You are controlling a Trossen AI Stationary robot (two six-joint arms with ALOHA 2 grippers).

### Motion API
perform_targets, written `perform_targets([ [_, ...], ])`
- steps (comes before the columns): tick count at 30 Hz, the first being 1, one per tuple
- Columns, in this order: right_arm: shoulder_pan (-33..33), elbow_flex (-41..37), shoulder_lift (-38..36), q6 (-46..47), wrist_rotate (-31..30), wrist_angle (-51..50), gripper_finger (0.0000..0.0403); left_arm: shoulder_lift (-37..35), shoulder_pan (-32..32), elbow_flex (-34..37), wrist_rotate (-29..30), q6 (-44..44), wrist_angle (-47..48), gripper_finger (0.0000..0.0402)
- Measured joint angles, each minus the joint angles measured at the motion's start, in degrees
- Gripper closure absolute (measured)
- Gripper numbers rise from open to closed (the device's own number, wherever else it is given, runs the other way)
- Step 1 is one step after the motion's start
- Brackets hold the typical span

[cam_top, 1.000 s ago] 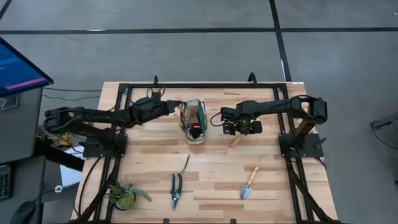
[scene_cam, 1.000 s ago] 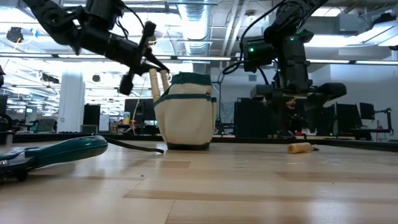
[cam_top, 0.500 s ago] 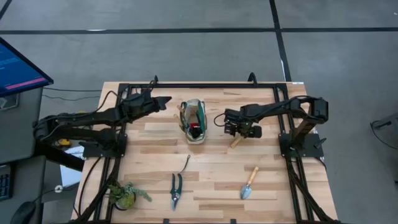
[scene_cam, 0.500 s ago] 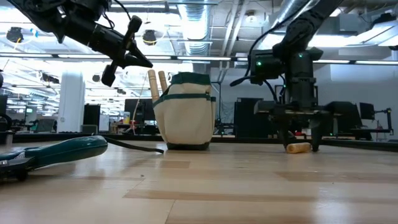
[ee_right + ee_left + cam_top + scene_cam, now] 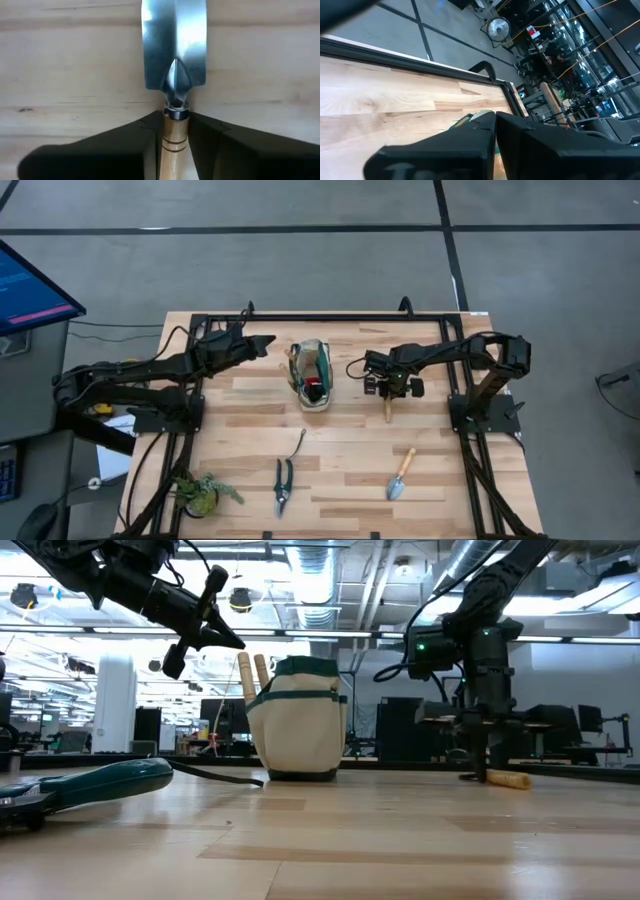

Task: Pick & Place Garden tools in Gardening bag
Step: Put the top brown trowel into the white gardening bag

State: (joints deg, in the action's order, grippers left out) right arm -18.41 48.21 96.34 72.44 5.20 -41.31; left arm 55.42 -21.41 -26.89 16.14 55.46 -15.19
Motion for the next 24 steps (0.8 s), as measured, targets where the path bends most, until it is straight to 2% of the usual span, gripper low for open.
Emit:
perform_targets([
  [3, -0.7, 0.6, -0.7, -5.7, -2.0, 1.6, 0.0348, 0.0, 0.0, 0.0, 0.0, 0.0, 0.0, 0.04],
  [4, -0.8, 1.1, -1.3, -7.9, -4.7, 2.6, 0.0348, 0.0, 0.0, 0.0, -0.2, 0.0, 0.0, 0.04],
  [5, -0.8, 1.8, -1.9, -10.1, -10.4, 5.0, 0.0348, 0.0, 0.0, 0.0, -0.7, 0.0, 0.1, 0.04],
  [7, -1.4, 2.6, -5.0, -14.4, -17.8, 9.7, 0.0348, 0.0, 0.0, 0.0, -1.3, 0.0, 0.2, 0.04],
  [10, -3.2, 2.6, -9.8, -23.8, -21.2, 19.3, 0.0348, 0.1, 0.0, 0.0, -2.1, 0.3, 0.2, 0.04],
  [17, -8.5, 2.7, -14.0, -51.3, -20.5, 44.8, 0.0348, 0.7, 0.0, 0.0, -2.2, 0.8, 0.3, 0.04],
  [21, -10.2, 2.9, -12.2, -60.2, -13.9, 60.8, 0.0348, 1.4, 0.1, 0.0, -2.3, 2.6, 0.3, 0.04],
  [24, -12.2, 2.7, -9.3, -61.0, -7.5, 68.8, 0.0348, 2.1, 0.1, 0.0, -3.1, 5.5, 0.1, 0.04],
])
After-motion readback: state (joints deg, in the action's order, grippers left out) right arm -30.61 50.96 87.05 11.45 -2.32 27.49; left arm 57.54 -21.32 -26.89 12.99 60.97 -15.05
